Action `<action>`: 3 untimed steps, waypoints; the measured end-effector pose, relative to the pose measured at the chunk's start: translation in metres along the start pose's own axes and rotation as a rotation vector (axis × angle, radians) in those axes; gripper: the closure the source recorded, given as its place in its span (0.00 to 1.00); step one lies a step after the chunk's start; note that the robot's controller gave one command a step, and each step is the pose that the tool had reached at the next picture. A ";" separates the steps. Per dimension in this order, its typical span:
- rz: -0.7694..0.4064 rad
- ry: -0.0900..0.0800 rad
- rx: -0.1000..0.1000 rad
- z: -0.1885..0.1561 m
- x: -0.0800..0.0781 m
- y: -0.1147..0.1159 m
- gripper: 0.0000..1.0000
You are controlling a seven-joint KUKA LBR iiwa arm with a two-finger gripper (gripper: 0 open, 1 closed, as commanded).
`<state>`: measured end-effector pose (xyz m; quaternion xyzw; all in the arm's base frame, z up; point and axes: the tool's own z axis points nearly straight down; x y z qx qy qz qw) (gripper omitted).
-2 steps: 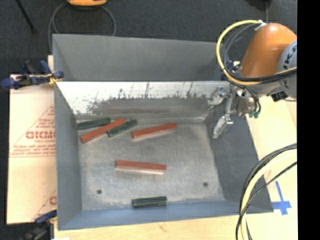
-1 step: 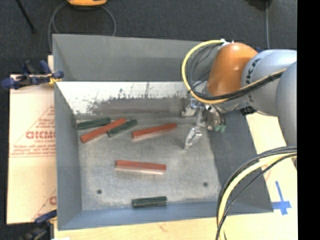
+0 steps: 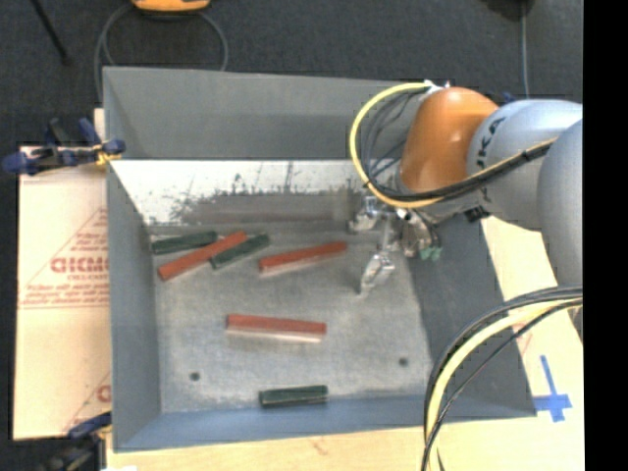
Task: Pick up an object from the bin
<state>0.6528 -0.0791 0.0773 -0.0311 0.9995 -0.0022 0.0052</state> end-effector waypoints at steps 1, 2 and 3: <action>0.157 0.008 -0.002 -0.004 0.002 0.048 1.00; 0.156 0.007 -0.002 -0.004 0.002 0.048 1.00; 0.190 0.005 -0.003 -0.146 0.016 0.053 1.00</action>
Offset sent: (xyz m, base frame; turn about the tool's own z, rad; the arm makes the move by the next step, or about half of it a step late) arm 0.0000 0.0000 0.0000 0.0000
